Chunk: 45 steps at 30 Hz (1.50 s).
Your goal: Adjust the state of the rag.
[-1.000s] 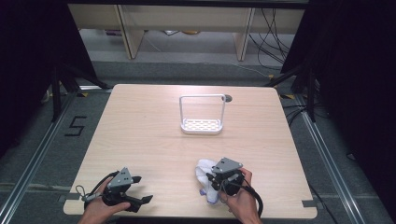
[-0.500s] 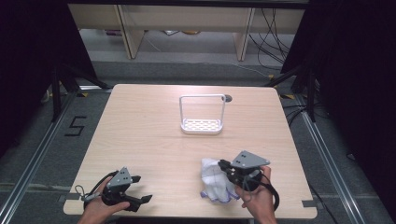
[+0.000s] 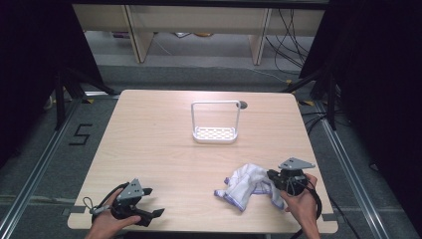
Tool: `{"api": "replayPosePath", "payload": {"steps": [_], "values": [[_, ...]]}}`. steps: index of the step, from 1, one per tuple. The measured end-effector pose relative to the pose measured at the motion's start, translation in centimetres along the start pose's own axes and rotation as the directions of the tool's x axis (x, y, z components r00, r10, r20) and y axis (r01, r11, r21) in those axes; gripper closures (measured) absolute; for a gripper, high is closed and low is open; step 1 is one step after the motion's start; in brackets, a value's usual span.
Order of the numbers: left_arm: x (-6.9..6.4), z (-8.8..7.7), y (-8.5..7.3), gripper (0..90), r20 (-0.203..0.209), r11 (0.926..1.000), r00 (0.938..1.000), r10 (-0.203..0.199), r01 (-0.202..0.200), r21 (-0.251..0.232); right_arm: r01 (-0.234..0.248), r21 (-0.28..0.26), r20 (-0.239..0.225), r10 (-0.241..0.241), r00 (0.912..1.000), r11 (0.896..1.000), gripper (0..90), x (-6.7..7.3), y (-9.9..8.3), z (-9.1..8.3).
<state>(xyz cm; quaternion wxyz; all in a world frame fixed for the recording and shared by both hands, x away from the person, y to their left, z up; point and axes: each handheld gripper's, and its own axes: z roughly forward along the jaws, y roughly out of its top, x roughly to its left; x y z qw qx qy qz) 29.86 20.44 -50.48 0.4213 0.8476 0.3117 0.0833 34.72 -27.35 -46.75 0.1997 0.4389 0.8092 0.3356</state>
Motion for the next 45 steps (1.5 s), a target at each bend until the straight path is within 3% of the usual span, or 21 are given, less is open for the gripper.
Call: {"api": "replayPosePath", "payload": {"steps": [3, 6, 7, 9, 10, 11, 12, 13, 16, 19, 22, 23, 25, 27, 29, 31, 32, 38, 40, 43, 45], "values": [[-0.3, 0.7, 0.4, 17.1, 0.015, 0.9997, 0.9996, 0.024, -0.024, -0.002, 0.032, 0.05, 0.046, -0.035, 0.9983, 0.998, 85.4, -0.4, -0.3, 0.7], [-0.7, 1.3, 0.7, 17.7, 0.022, 0.9987, 0.9986, 0.047, -0.047, 0.021, 0.031, 0.085, 0.054, -0.035, 0.9979, 0.996, 85.1, -0.7, -0.6, 1.1], [-0.6, 1.4, 0.8, 17.7, 0.022, 0.9959, 0.9965, 0.081, -0.082, 0.039, -0.003, 0.096, 0.057, -0.003, 0.9984, 0.995, 84.8, -0.6, -0.6, 1.2], [-0.9, 1.6, 0.7, 17.8, 0.034, 0.9974, 0.9973, 0.065, -0.066, 0.031, -0.004, 0.102, 0.052, -0.001, 0.9987, 0.995, 81.9, -0.8, -0.7, 1.3], [-0.8, 1.4, 0.6, 17.9, 0.024, 0.9978, 0.998, 0.059, -0.06, 0.028, -0.008, 0.091, 0.089, 0.0, 0.996, 0.996, 70.7, -0.8, -0.6, 0.9], [-0.8, 1.4, 0.6, 17.9, 0.024, 0.9978, 0.998, 0.059, -0.06, 0.028, -0.008, 0.091, 0.089, 0.0, 0.996, 0.996, 70.7, -0.8, -0.6, 0.9], [-0.7, 1.3, 0.7, 17.9, 0.027, 0.9979, 0.9978, 0.06, -0.06, 0.022, -0.015, 0.05, 0.115, 0.009, 0.9933, 0.999, 62.4, -0.4, -0.1, -0.2], [-0.6, 1.2, 0.6, 17.9, 0.026, 0.9991, 0.9989, 0.04, -0.04, 0.016, -0.015, 0.05, 0.115, 0.009, 0.9933, 0.999, 62.4, -0.4, -0.1, -0.2], [-0.3, 1.1, 0.5, 17.9, 0.019, 0.9993, 0.9993, 0.032, -0.032, 0.02, 0.004, -0.044, 0.118, 0.001, 0.9931, 0.999, 54.6, 1.1, 0.8, -2.3], [-0.2, 0.9, 0.5, 17.7, 0.018, 0.9993, 0.9992, 0.035, -0.035, 0.011, 0.046, -0.089, 0.058, -0.041, 0.9975, 0.995, 48.8, 3.6, 1.5, -3.5], [-0.3, 1.0, 0.6, 17.7, 0.019, 0.9993, 0.9993, 0.032, -0.032, 0.021, 0.019, -0.075, -0.054, -0.023, 0.9983, 0.997, 43.2, 6.1, 1.9, -3.5], [-0.3, 0.9, 0.6, 17.7, 0.019, 0.9981, 0.9983, 0.055, -0.055, 0.028, 0.023, -0.07, -0.065, -0.028, 0.9975, 0.997, 41.3, 6.7, 2.0, -3.4], [-0.5, 1.2, 0.6, 17.7, 0.028, 0.9994, 0.9991, 0.033, -0.034, 0.005, 0.04, -0.057, -0.063, -0.044, 0.997, 0.998, 35.8, 7.7, 2.1, -2.7], [-0.4, 1.2, 0.7, 17.7, 0.027, 0.9979, 0.9979, 0.059, -0.06, 0.025, 0.031, -0.031, -0.065, -0.033, 0.9973, 0.999, 34.5, 8.4, 2.0, -2.2], [-0.7, 1.4, 0.7, 17.7, 0.033, 0.9993, 0.9988, 0.036, -0.036, 0.008, 0.031, 0.003, -0.061, -0.031, 0.9977, 1.0, 32.9, 8.8, 1.9, -1.6], [-0.6, 1.5, 0.8, 17.7, 0.033, 0.9975, 0.9973, 0.066, -0.066, 0.025, 0.035, 0.059, -0.039, -0.033, 0.9987, 0.998, 32.8, 9.2, 1.8, -1.2], [-0.8, 1.8, 0.9, 17.7, 0.041, 0.9989, 0.9981, 0.046, -0.047, 0.007, 0.048, 0.07, -0.021, -0.047, 0.9987, 0.996, 32.2, 9.3, 1.7, -1.2], [-1.4, 2.9, 1.8, 17.4, 0.061, 0.9983, 0.9965, 0.057, -0.058, 0.0, 0.05, 0.068, -0.005, -0.05, 0.9988, 0.996, 26.4, 10.0, 1.4, -0.8], [-1.6, 3.3, 2.2, 17.4, 0.065, 0.9959, 0.9939, 0.09, -0.09, 0.004, 0.06, 0.079, 0.001, -0.061, 0.9982, 0.995, 26.6, 10.2, 1.3, -0.1], [-2.0, 4.1, 2.8, 17.4, 0.075, 0.9946, 0.992, 0.101, -0.103, 0.014, 0.047, 0.113, 0.026, -0.05, 0.9984, 0.992, 29.6, 9.9, 0.9, 0.9], [-2.2, 4.5, 3.2, 17.4, 0.08, 0.994, 0.9911, 0.107, -0.108, 0.015, 0.04, 0.127, 0.037, -0.045, 0.9983, 0.991, 42.5, 9.4, 0.4, 1.2]]}}
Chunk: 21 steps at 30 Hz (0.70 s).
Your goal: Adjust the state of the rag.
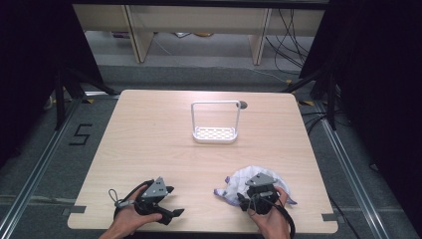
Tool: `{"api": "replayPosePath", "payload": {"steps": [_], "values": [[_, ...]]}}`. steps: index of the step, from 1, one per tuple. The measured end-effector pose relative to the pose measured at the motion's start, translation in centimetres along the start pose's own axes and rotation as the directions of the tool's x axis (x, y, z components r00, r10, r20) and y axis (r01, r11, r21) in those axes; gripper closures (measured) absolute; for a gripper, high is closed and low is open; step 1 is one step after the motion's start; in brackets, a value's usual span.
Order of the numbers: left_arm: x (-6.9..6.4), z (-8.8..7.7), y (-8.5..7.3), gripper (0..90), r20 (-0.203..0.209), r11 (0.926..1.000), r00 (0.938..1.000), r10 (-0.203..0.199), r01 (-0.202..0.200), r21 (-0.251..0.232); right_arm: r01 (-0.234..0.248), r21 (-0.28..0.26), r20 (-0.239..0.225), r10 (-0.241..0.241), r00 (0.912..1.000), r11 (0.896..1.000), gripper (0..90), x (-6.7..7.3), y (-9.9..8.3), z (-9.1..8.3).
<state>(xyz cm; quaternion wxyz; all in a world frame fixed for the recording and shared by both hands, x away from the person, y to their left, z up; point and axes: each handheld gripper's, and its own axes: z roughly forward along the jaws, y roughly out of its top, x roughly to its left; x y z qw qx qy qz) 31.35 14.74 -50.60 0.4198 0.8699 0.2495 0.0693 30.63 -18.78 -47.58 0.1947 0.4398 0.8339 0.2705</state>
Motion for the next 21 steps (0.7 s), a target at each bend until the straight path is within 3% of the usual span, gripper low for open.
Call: {"api": "replayPosePath", "payload": {"steps": [1, 3, 4, 5, 7, 8, 13, 14, 16, 18, 19, 20, 21], "values": [[0.1, 0.2, 0.3, 17.4, 0.005, 0.9998, 0.9998, 0.022, -0.022, -0.002, -0.011, -0.002, -0.007, 0.011, 0.9999, 1.0, 50.8, -0.4, -0.2, 0.1], [0.1, 0.6, 0.6, 17.4, 0.001, 0.9997, 0.9999, 0.015, -0.015, -0.018, -0.015, -0.016, -0.033, 0.014, 0.9993, 1.0, 66.1, -1.3, -0.7, 0.1], [0.3, 0.9, 1.0, 17.5, 0.0, 0.9993, 0.9995, 0.033, -0.033, -0.018, -0.038, -0.016, -0.047, 0.037, 0.9982, 0.999, 70.9, -1.5, -0.7, -0.1], [0.3, 1.1, 1.2, 17.7, 0.005, 0.9993, 0.9996, 0.027, -0.027, -0.025, -0.02, -0.027, -0.059, 0.018, 0.9981, 0.999, 78.1, -2.0, -0.9, -0.2], [0.2, 1.7, 1.7, 19.9, 0.016, 0.9993, 0.9998, 0.016, -0.015, -0.033, -0.033, -0.038, -0.083, 0.029, 0.9961, 0.999, 85.5, -2.3, -1.1, -0.5], [0.2, 2.2, 2.2, 22.4, 0.032, 0.9989, 0.999, 0.031, -0.03, -0.035, -0.021, -0.049, -0.085, 0.017, 0.9962, 0.999, 87.7, -2.5, -1.1, -0.7], [-0.4, 4.4, 4.0, 33.9, 0.044, 0.9926, 0.9922, 0.117, -0.115, -0.041, 0.008, -0.074, -0.081, -0.014, 0.9966, 0.997, 89.8, -2.7, -1.0, -1.6], [-0.6, 4.9, 4.4, 34.9, 0.071, 0.991, 0.989, 0.13, -0.127, -0.04, 0.016, -0.086, -0.083, -0.023, 0.9963, 0.996, 89.8, -2.9, -1.0, -1.6], [-1.1, 5.8, 4.9, 38.2, 0.074, 0.989, 0.9869, 0.143, -0.14, -0.047, -0.018, -0.09, -0.1, 0.009, 0.9949, 0.996, 89.3, -2.7, -1.1, -1.9], [-1.4, 6.7, 5.5, 41.6, 0.08, 0.9843, 0.9816, 0.173, -0.17, -0.048, 0.009, -0.11, -0.101, -0.02, 0.9947, 0.994, 88.0, -2.6, -1.1, -2.0], [-1.6, 7.1, 5.7, 43.9, 0.076, 0.985, 0.9827, 0.169, -0.166, -0.048, 0.018, -0.119, -0.1, -0.03, 0.9946, 0.993, 86.2, -2.5, -1.0, -2.1], [-1.8, 7.5, 5.9, 45.9, 0.077, 0.9851, 0.9827, 0.168, -0.165, -0.05, -0.002, -0.113, -0.104, -0.01, 0.9945, 0.994, 83.5, -2.2, -1.0, -2.2], [-1.8, 7.9, 6.1, 48.0, 0.098, 0.9848, 0.9802, 0.172, -0.168, -0.045, 0.009, -0.122, -0.109, -0.023, 0.9938, 0.992, 81.1, -2.1, -1.0, -2.1]]}}
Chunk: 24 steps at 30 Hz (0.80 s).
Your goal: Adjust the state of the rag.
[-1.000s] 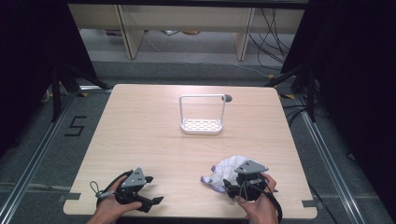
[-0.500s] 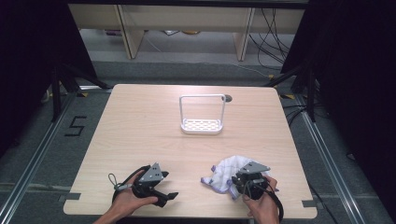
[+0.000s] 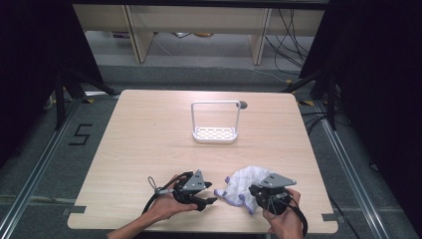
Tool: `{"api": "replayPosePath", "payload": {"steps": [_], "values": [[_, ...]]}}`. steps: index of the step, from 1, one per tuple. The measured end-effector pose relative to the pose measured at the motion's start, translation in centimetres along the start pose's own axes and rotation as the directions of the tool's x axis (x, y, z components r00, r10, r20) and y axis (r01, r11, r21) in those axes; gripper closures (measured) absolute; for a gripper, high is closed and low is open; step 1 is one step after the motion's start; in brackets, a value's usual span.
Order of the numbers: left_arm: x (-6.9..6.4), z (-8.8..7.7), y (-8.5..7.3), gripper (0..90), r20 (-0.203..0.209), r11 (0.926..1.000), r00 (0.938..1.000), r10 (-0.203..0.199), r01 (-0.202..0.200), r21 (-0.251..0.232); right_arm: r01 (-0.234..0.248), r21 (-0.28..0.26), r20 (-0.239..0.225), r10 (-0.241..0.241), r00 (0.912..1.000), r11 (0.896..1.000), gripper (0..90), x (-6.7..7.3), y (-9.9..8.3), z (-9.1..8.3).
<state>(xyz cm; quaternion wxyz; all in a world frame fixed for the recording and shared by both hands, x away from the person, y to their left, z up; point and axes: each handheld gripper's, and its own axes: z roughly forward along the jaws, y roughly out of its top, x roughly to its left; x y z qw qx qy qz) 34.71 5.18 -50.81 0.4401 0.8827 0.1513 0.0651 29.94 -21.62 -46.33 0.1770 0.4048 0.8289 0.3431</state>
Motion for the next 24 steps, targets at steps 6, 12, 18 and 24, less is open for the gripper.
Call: {"api": "replayPosePath", "payload": {"steps": [6, 12, 18, 24], "values": [[0.0, 1.8, 0.4, 69.8, 0.009, 0.9988, 0.9991, 0.041, -0.041, 0.028, 0.001, -0.008, -0.035, -0.002, 0.9994, 1.0, 64.1, 1.5, 0.3, 0.6], [0.6, 1.7, 0.6, 84.7, 0.029, 0.9992, 0.9988, 0.039, -0.039, 0.005, 0.026, 0.066, -0.005, -0.026, 0.9997, 0.997, 56.0, 2.6, 0.2, 2.0], [0.8, 0.4, 1.0, 85.8, 0.01, 0.9983, 0.9984, 0.056, -0.055, -0.015, 0.096, 0.085, 0.022, -0.098, 0.9949, 0.992, 84.7, 1.9, 0.2, 1.9], [1.7, -3.2, 1.8, 86.0, -0.018, 0.9965, 0.9988, 0.045, -0.046, -0.07, 0.092, -0.007, 0.019, -0.092, 0.9956, 0.996, 86.1, 0.7, 1.0, -0.7]]}}
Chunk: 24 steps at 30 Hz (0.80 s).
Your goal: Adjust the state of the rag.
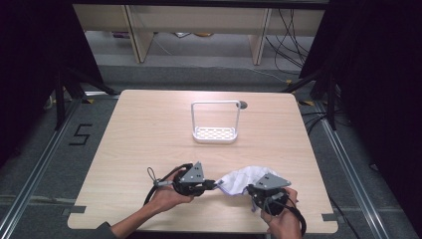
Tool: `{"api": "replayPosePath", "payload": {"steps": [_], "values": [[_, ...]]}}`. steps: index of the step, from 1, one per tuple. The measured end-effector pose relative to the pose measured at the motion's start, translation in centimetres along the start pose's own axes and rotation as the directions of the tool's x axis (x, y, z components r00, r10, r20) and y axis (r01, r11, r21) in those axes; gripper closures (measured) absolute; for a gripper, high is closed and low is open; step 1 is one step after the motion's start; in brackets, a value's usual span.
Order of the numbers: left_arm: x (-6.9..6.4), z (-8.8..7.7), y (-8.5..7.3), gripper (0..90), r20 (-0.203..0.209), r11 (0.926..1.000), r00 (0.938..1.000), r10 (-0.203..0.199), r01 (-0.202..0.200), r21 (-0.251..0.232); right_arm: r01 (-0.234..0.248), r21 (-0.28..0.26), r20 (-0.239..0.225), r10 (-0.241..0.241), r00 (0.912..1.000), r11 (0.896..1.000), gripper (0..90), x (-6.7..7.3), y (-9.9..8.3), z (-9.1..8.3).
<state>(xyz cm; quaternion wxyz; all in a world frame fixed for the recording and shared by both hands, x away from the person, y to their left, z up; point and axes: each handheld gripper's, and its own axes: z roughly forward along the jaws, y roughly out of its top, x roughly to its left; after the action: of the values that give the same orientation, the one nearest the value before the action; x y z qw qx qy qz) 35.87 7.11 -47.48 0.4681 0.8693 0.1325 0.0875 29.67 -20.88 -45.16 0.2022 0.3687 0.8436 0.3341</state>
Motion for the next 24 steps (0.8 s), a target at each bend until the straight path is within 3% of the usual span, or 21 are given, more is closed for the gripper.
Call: {"api": "replayPosePath", "payload": {"steps": [1, 2, 4, 6, 11, 17, 18, 20, 21, 22, 24], "values": [[0.2, -0.6, 0.1, 85.9, -0.006, 1.0, 1.0, 0.004, -0.004, 0.001, -0.035, -0.008, -0.018, 0.035, 0.9992, 0.999, 86.1, -0.1, 0.2, -0.6], [0.2, -1.2, 0.2, 86.0, -0.004, 0.9997, 0.9999, -0.012, 0.012, -0.021, -0.012, -0.039, -0.013, 0.011, 0.9999, 0.999, 86.1, -0.4, 0.3, -0.9], [0.4, -2.7, 0.6, 86.0, -0.006, 0.9986, 0.9997, -0.024, 0.024, -0.047, -0.062, -0.06, -0.052, 0.059, 0.9969, 0.996, 86.3, -0.4, 0.8, -1.8], [0.3, -3.9, 1.0, 86.0, -0.004, 0.9978, 0.9998, -0.022, 0.021, -0.063, -0.038, -0.101, -0.059, 0.032, 0.9977, 0.994, 86.4, -0.5, 1.4, -2.4], [-0.2, -7.7, 2.3, 86.0, -0.037, 0.9941, 0.9993, -0.008, 0.004, -0.109, -0.011, -0.135, -0.103, -0.003, 0.9947, 0.991, 86.4, 0.4, 3.8, -3.5], [0.7, -12.4, 2.8, 85.8, -0.055, 0.9817, 0.9958, -0.074, 0.063, -0.18, 0.006, -0.195, -0.195, -0.044, 0.9798, 0.981, 86.4, 0.8, 7.2, -4.3], [0.9, -12.7, 2.8, 85.7, -0.055, 0.9801, 0.9954, -0.078, 0.067, -0.187, -0.001, -0.195, -0.216, -0.042, 0.9755, 0.981, 86.5, 1.0, 8.0, -4.4], [1.6, -13.2, 3.0, 85.6, -0.071, 0.9795, 0.9926, -0.098, 0.084, -0.183, 0.036, -0.212, -0.201, -0.079, 0.9763, 0.977, 86.5, 0.8, 9.0, -4.1], [2.0, -13.1, 3.0, 85.6, -0.078, 0.9806, 0.9916, -0.103, 0.088, -0.175, 0.034, -0.201, -0.203, -0.076, 0.9763, 0.979, 86.5, 0.7, 9.7, -3.6], [2.5, -12.8, 2.9, 85.5, -0.093, 0.9822, 0.9896, -0.11, 0.094, -0.163, 0.061, -0.197, -0.191, -0.1, 0.9766, 0.979, 86.4, 0.4, 10.1, -3.1], [4.1, -11.3, 2.1, 85.5, -0.132, 0.9839, 0.9816, -0.138, 0.121, -0.131, 0.045, -0.154, -0.193, -0.075, 0.9784, 0.987, 86.4, -0.2, 10.7, -1.1]]}}
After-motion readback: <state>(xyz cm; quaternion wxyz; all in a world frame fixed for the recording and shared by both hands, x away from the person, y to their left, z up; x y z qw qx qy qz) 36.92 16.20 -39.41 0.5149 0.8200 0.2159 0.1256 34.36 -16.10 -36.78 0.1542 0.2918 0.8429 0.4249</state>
